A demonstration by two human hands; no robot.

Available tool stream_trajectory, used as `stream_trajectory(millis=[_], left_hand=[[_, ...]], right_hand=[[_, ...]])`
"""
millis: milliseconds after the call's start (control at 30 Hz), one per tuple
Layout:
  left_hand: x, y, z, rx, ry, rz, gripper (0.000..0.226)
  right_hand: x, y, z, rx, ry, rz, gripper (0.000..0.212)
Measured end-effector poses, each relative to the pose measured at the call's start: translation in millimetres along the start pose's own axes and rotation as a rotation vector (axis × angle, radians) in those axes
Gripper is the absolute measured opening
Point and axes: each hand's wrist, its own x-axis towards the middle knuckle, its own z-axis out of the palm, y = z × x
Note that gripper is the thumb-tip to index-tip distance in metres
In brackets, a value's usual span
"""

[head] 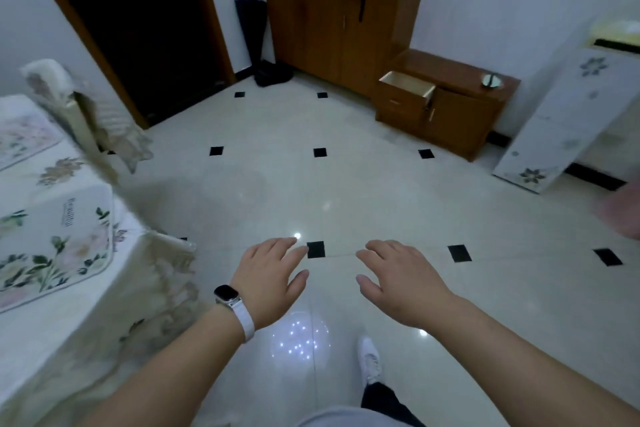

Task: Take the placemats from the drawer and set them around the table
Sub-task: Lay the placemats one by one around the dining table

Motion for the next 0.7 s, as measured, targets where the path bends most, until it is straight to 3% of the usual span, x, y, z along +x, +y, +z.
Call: stream_trajectory(millis=[367,700], left_hand=[[105.4,-40.6,-10.8,0.09,-0.038,-0.339,0.039],[68.5,-120.6,-36.5,0.074,0.028,-0.727,0.037]], right_hand=[[184.5,71.7,-39.5,0.013,-0.028,-0.301,0.047],[317.8,-47.5,-34.7,-0.004,-0.102,-0.707,0.047]])
